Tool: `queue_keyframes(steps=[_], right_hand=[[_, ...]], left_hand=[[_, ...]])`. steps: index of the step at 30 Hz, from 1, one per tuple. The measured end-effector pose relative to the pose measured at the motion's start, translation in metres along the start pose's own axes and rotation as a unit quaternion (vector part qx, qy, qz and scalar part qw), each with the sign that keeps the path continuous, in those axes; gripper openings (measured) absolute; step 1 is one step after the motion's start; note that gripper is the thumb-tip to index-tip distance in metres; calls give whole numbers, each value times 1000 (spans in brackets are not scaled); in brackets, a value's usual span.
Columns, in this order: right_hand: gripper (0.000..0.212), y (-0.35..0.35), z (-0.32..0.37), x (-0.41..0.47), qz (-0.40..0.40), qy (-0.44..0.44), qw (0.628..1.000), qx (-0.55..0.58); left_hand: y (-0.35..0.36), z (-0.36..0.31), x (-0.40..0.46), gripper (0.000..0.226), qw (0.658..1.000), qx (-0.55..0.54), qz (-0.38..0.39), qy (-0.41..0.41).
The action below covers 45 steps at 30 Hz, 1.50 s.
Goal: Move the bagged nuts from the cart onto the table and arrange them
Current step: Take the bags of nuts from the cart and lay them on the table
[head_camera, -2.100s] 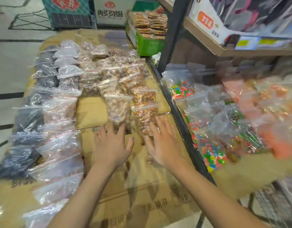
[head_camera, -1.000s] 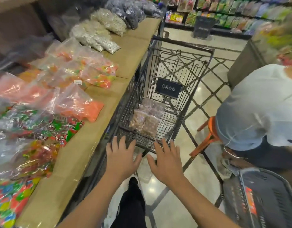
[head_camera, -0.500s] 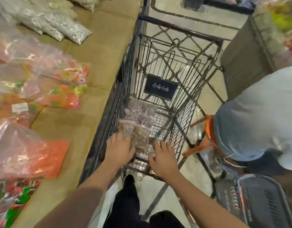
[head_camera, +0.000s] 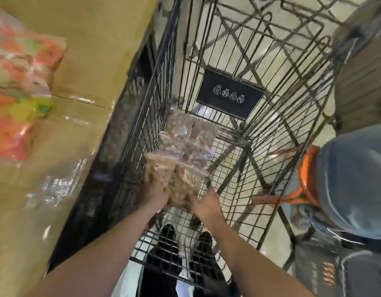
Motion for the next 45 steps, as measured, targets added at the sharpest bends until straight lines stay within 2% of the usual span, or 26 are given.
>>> queue_keyframes(steps=[3, 6, 7, 8, 10, 11, 14, 16, 19, 22, 24, 26, 27, 29, 30, 33, 37, 39, 41, 43, 45], right_hand=[[102, 3, 8, 11, 26, 39, 994, 95], [104, 13, 8, 36, 37, 70, 981, 177], [99, 18, 9, 40, 36, 78, 975, 205], [85, 22, 8, 45, 36, 84, 970, 224], [47, 23, 11, 49, 21, 84, 967, 238], [36, 22, 11, 50, 17, 83, 966, 244], [29, 27, 9, 56, 28, 75, 954, 288], [14, 29, 5, 56, 22, 59, 952, 299], [24, 27, -1, 44, 35, 46, 940, 335], [20, 8, -5, 25, 39, 24, 942, 333], [21, -12, -2, 6, 45, 5, 941, 336], [43, -34, -1, -14, 65, -2, 935, 349], [45, -46, 2, -27, 82, -11, 931, 356], [45, -68, 3, -50, 131, -19, 922, 363], [48, -78, 5, -64, 157, -21, 918, 362], [63, -103, 11, -102, 212, -35, 907, 363], [62, -127, 32, -152, 261, -81, 901, 338], [59, -133, 41, -172, 291, -98, 894, 326], [65, -134, 46, -190, 316, -109, 892, 305], [75, -130, 55, -209, 332, -128, 898, 259], [60, -120, 64, -233, 348, -157, 903, 195]], left_hand=[[13, 13, 26, 78, 995, -71, -54, -40], [23, 19, 34, 94, 987, -117, -85, -70], [26, 21, 36, 99, 988, -103, -86, -78], [28, 25, 38, 102, 988, -90, -88, -85], [30, 32, 44, 97, 987, -86, -92, -97], [31, 37, 47, 91, 987, -86, -89, -104], [28, 38, 50, 85, 986, -78, -89, -118], [29, 34, 47, 81, 988, -72, -78, -114], [35, 30, 40, 71, 987, -124, -42, -93], [32, 26, 22, 65, 970, -227, -9, -86], [23, 19, 3, 69, 949, -301, 32, -89], [12, 16, -22, 77, 926, -352, 97, -98], [5, 14, -39, 77, 912, -371, 139, -105], [-8, 9, -76, 72, 880, -405, 225, -107], [-13, 5, -94, 63, 863, -428, 245, -105], [-31, -9, -144, 34, 831, -508, 214, -76], [-45, -20, -203, 53, 776, -616, 128, -37], [-50, -22, -228, 48, 766, -633, 114, -13], [-55, -18, -255, 36, 750, -655, 99, 5], [-60, -7, -280, 44, 735, -674, 71, 16], [-64, 8, -307, 57, 719, -694, 32, 22]])
Point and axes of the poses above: each hand's wrist, its own x-axis towards the middle knuckle, its own y-axis out of the palm, z = x × y, the point moved 7 cm from there along x, towards the middle knuckle, and after that the axes turned 2 degrees about z, right-handed, at the moved point
